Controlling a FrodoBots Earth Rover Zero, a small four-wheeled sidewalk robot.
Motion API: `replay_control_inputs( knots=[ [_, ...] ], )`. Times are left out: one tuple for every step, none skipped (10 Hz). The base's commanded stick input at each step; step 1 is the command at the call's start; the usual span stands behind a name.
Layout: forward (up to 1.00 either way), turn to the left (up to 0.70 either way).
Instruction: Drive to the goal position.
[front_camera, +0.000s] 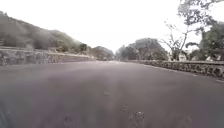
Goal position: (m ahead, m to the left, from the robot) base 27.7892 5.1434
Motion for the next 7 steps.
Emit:
replay_control_inputs(
  knots=[
    [0.70,0.00],
    [0.70,0.00],
    [0.70,0.00],
    [0.70,0.00],
    [0.70,0.00],
    [0.70,0.00],
    [0.70,0.00]
  ],
)
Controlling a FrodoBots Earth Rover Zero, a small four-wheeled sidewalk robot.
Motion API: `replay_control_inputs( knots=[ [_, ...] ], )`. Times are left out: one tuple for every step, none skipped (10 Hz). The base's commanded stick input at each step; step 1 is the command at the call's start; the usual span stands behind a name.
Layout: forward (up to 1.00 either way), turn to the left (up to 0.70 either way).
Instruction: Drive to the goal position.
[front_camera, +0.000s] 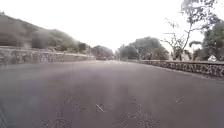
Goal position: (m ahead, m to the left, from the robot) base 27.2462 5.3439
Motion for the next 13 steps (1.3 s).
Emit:
replay_control_inputs(
  knots=[
    [0.70,0.00],
    [0.70,0.00],
    [0.70,0.00],
    [0.70,0.00],
    [0.70,0.00],
    [0.70,0.00],
    [0.70,0.00],
    [0.70,0.00],
    [0.70,0.00],
    [0.70,0.00],
    [0.70,0.00],
    [0.70,0.00],
    [0.70,0.00]
  ],
)
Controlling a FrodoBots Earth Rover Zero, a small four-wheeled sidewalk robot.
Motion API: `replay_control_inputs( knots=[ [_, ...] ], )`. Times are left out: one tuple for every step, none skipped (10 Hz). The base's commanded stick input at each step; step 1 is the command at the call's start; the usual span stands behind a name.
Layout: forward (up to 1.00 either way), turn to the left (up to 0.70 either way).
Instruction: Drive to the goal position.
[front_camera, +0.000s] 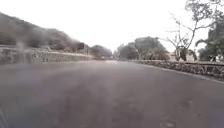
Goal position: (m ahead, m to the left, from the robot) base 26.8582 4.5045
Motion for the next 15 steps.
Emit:
replay_control_inputs(
  knots=[
    [0.70,0.00],
    [0.70,0.00],
    [0.70,0.00],
    [0.70,0.00],
    [0.70,0.00],
    [0.70,0.00],
    [0.70,0.00],
    [0.70,0.00],
    [0.70,0.00],
    [0.70,0.00],
    [0.70,0.00],
    [0.70,0.00],
    [0.70,0.00],
    [0.70,0.00],
    [0.70,0.00]
  ],
)
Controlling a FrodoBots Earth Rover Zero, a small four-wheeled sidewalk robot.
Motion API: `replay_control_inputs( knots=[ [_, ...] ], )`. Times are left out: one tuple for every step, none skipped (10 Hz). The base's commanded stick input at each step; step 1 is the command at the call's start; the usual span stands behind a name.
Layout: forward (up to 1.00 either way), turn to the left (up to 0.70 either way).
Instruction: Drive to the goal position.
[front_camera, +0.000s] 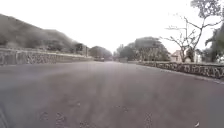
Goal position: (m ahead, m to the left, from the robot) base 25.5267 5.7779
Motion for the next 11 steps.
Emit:
replay_control_inputs(
  knots=[
    [0.70,0.00],
    [0.70,0.00],
    [0.70,0.00],
    [0.70,0.00],
    [0.70,0.00],
    [0.70,0.00],
    [0.70,0.00],
    [0.70,0.00],
    [0.70,0.00],
    [0.70,0.00],
    [0.70,0.00]
  ],
)
